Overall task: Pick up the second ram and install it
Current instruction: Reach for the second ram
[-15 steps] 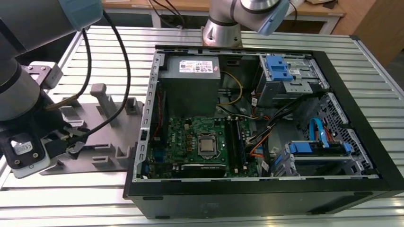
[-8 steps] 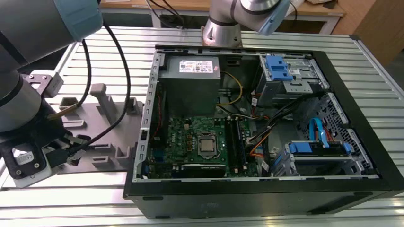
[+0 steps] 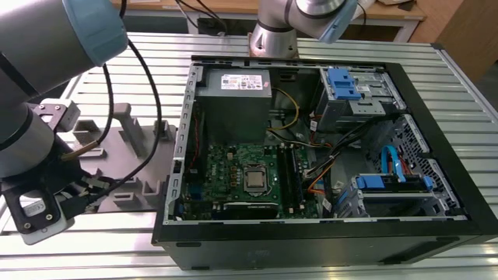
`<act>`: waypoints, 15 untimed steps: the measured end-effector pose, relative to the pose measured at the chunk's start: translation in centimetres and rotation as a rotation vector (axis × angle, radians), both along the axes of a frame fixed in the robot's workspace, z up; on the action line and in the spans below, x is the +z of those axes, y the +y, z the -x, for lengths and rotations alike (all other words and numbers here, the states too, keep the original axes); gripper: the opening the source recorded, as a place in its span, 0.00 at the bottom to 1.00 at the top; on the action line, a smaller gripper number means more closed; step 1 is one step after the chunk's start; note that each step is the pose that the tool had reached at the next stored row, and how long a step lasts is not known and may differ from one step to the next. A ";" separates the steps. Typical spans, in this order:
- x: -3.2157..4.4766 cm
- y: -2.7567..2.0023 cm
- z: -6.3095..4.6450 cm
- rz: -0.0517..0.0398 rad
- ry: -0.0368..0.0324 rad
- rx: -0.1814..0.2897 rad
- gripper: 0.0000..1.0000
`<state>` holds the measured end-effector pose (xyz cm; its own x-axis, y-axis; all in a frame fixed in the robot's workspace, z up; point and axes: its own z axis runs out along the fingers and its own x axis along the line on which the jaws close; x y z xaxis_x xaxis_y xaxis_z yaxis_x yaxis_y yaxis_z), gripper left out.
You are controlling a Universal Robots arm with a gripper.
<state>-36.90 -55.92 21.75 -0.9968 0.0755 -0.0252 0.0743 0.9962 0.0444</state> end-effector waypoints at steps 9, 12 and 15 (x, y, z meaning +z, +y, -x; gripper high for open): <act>-0.47 2.10 0.0 0.0001 0.0005 0.002 0.07; -0.48 3.23 0.1 0.0000 0.0004 0.004 0.07; -0.49 4.20 0.2 0.0000 0.0003 0.006 0.07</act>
